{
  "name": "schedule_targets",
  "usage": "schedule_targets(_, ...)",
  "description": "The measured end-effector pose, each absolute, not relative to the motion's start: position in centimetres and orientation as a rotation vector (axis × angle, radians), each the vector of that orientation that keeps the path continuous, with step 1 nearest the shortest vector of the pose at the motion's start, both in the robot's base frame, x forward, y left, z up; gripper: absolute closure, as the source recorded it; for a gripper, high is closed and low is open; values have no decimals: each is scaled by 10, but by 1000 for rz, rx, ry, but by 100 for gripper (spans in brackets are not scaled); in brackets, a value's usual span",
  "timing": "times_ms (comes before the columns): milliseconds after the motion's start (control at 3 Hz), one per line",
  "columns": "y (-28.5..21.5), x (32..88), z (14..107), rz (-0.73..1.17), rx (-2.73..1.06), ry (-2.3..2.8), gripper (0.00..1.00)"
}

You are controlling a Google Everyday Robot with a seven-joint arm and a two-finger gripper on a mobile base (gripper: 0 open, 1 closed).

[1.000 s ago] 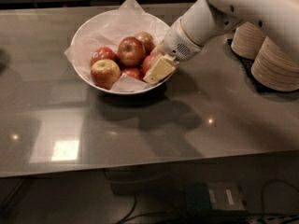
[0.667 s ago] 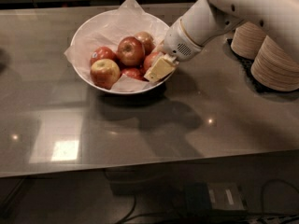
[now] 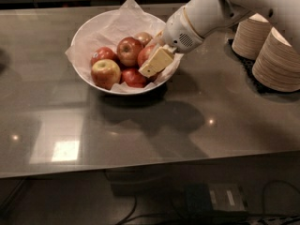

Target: Pick apple from white bowl

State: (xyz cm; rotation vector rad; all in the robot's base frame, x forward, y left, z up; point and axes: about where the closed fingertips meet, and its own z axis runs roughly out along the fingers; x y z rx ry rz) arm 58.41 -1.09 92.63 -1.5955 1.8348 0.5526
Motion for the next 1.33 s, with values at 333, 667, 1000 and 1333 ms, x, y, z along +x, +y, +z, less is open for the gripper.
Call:
schedule_targets(333,1,576,955,671,-1604,1721,100)
schedule_targets(667,7,570,977,758,-1607,1629,100)
schedule_targets(1000,-7,564,1009,783,-1661,1523,100)
schedule_targets(1333,-9,561,1018,778,-1671,1507,100)
